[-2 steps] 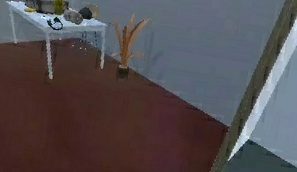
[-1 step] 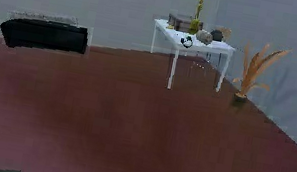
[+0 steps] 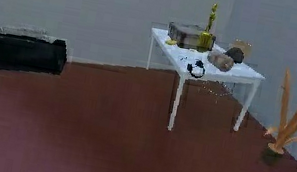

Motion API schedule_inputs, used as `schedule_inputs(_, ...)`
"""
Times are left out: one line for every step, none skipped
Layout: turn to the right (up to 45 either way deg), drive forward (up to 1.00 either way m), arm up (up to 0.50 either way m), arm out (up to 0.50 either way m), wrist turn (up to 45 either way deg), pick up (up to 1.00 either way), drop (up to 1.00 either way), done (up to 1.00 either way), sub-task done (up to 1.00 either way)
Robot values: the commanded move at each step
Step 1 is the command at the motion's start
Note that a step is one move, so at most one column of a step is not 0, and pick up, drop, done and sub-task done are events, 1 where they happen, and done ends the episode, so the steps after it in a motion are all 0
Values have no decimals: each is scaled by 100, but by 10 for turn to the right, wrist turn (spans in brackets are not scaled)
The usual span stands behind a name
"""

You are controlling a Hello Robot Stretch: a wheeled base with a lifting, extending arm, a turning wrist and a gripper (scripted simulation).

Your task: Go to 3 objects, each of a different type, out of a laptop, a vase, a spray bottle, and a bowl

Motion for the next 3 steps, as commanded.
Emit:
schedule_inputs(-30,0,0,0,0,0,0,0,0)
schedule_inputs(0,100,0,0,0,0,0,0,0)
schedule_inputs(0,75,0,0,0,0,0,0,0)
